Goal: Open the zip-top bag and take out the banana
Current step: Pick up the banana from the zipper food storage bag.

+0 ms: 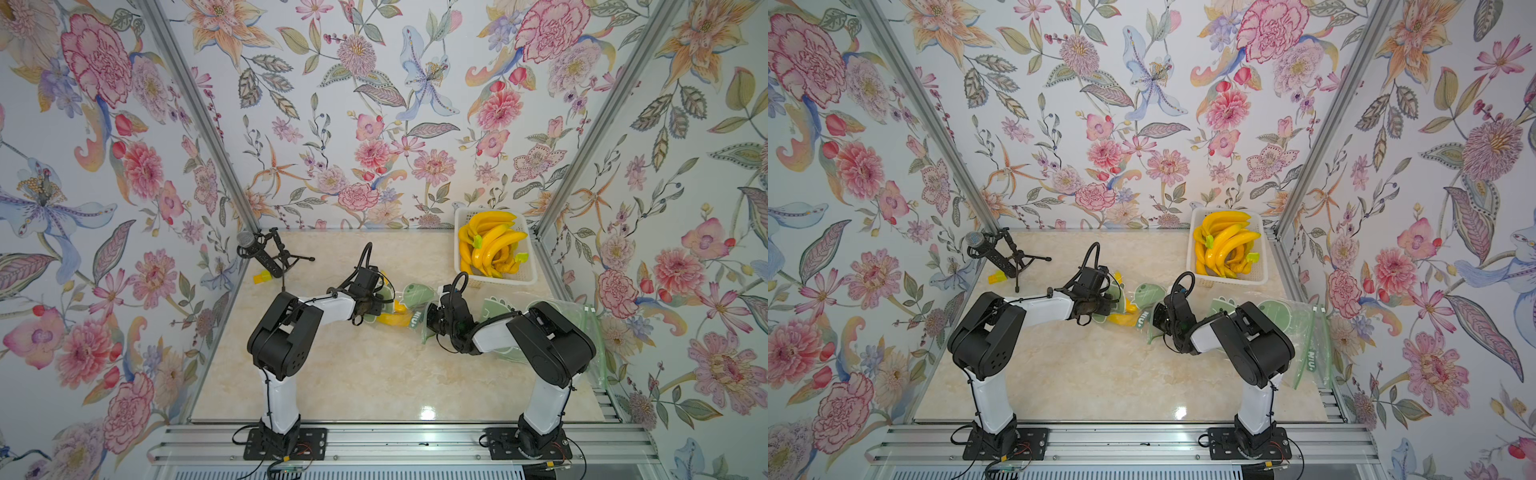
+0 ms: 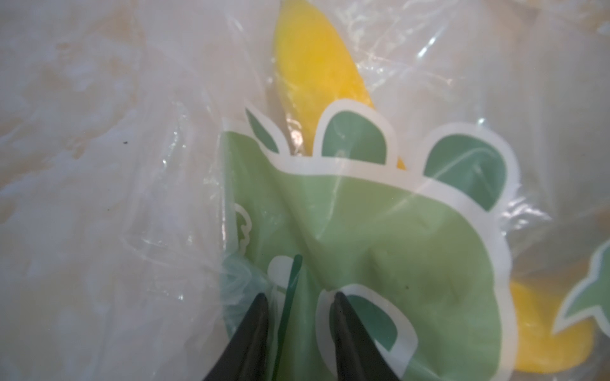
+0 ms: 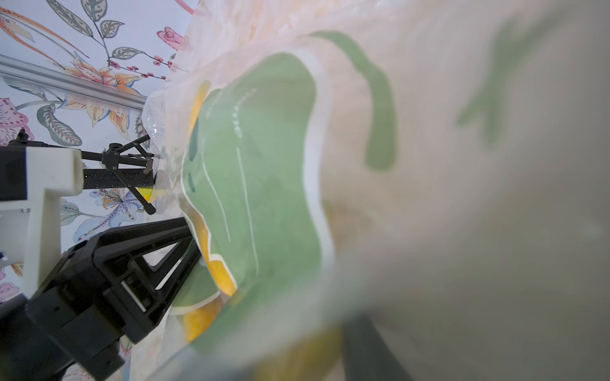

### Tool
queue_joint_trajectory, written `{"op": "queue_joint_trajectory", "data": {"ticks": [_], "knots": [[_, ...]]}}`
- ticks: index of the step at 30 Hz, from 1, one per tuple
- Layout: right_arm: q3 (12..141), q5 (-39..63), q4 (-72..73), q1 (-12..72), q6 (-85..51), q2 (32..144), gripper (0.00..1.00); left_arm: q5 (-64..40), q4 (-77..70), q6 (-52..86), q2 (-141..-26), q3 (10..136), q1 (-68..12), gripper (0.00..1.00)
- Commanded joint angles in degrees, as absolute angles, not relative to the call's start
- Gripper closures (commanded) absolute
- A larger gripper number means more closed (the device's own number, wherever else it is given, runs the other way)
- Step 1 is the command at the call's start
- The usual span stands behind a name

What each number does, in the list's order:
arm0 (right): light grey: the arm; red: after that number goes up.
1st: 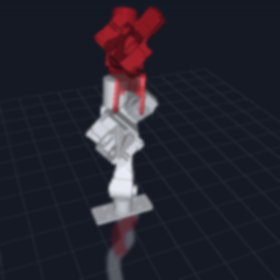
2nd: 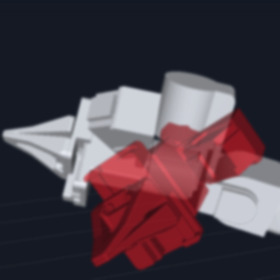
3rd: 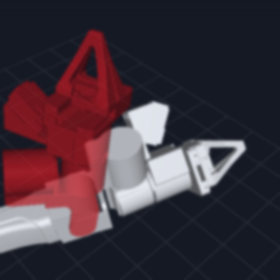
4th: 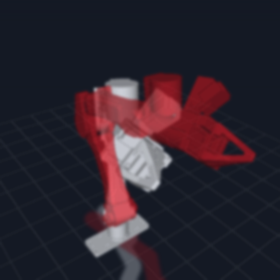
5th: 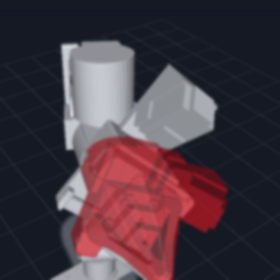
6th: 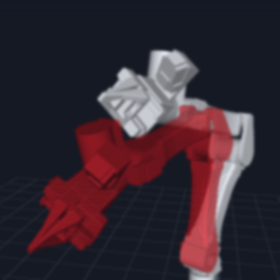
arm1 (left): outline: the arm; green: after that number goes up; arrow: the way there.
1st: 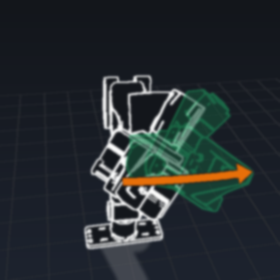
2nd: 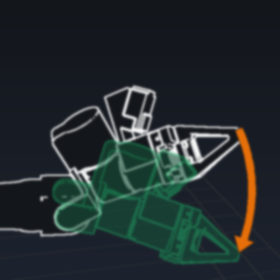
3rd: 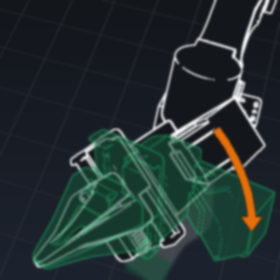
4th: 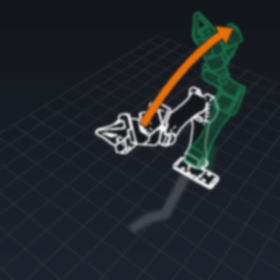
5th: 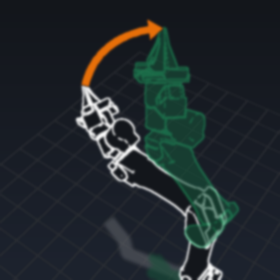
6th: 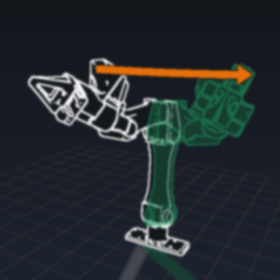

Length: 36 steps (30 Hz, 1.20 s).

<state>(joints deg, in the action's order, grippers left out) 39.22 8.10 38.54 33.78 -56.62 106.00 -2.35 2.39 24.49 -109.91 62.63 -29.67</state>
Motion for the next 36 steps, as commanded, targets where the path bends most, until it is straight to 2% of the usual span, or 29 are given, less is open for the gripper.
{"op": "queue_joint_trajectory", "data": {"ticks": [1, 7, 10, 15, 28, 36], "knots": [[39.49, 8.0, 36.66, 34.28, -55.44, 104.63, 0.63, -0.17, 2.42, 26.05, -107.79, 61.7, -30.16, 0.67], [37.86, 6.25, 35.95, 34.28, -53.24, 100.08, 0.73, 3.81, 3.15, 26.48, -107.14, 61.18, -29.78, 0.77], [36.63, 5.32, 35.12, 34.28, -52.07, 97.44, 0.74, 5.12, 3.08, 26.91, -106.48, 60.48, -29.0, 0.85], [33.51, 4.15, 34.8, 34.28, -51.74, 94.23, 0.77, 6.49, 3.21, 27.91, -105.9, 59.43, -27.46, 0.93], [27.49, 2.62, 27.99, 33.59, -48.46, 80.93, 0.76, 8.8, 3.61, 30.51, -105.0, 56.31, -22.54, 0.99], [26.04, 0.28, 15.12, 25.3, -42.36, 66.27, 0.77, 9.21, 2.66, 29.67, -102.36, 53.43, -19.53, 0.99]]}}
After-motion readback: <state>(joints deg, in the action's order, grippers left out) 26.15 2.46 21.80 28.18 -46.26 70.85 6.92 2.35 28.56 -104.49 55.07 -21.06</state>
